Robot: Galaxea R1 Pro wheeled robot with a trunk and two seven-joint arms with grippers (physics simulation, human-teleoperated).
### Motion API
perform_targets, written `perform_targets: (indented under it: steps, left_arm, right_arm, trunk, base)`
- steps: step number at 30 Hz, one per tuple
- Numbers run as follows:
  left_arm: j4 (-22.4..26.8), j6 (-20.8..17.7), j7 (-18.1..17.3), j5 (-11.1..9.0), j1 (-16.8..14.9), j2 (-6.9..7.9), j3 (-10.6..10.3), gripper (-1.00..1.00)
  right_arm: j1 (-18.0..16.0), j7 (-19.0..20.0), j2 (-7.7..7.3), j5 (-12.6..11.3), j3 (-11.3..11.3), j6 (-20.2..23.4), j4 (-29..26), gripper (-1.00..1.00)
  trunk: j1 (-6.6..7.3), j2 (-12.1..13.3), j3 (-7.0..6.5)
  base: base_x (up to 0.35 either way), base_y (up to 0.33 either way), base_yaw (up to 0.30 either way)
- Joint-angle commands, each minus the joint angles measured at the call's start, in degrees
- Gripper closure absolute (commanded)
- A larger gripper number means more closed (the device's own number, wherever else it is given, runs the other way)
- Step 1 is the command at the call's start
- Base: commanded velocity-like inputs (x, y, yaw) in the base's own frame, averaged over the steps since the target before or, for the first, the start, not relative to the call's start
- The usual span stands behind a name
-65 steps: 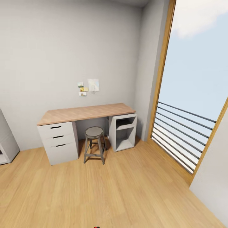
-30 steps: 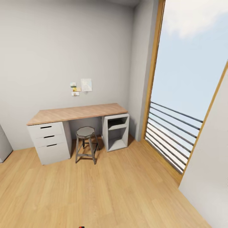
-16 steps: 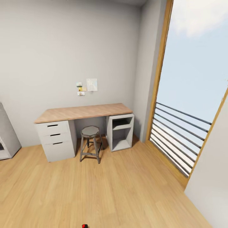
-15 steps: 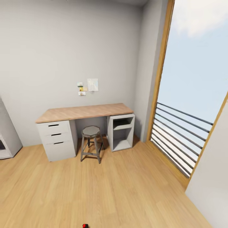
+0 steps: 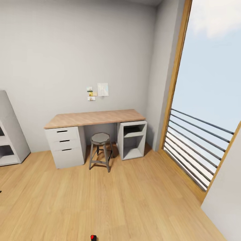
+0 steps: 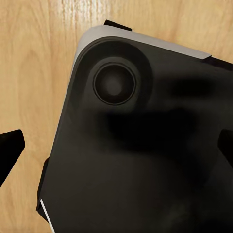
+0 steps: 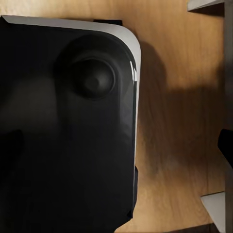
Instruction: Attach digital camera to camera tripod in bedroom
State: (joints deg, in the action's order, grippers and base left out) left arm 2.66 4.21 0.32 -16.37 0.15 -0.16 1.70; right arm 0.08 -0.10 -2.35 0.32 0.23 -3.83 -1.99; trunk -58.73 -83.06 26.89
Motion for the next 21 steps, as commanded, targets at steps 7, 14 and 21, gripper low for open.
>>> perform_targets:
  steps: [7, 14, 21]
  left_arm:
    - [0.06, 0.09, 0.03, -0.16, 0.01, -0.02, 0.15, -1.00]
    - [0.06, 0.09, 0.03, -0.16, -0.01, -0.02, 0.08, -1.00]
    - [0.68, -0.06, 0.02, -0.14, 0.00, 0.14, 0.03, -1.00]
  right_arm:
    - [0.01, 0.05, 0.03, 0.10, 0.03, -0.10, -0.04, -1.00]
    - [0.01, 0.04, 0.00, 0.12, -0.02, -0.10, -0.04, -1.00]
    - [0.01, 0.05, -0.49, 0.10, -0.13, 0.04, -0.10, -1.00]
  trunk:
    - [0.00, -0.02, 0.04]
    - [0.00, -0.02, 0.04]
    - [0.00, -0.02, 0.04]
  base:
    - [0.000, 0.000, 0.001]
    - [0.000, 0.000, 0.000]
    - [0.000, 0.000, 0.000]
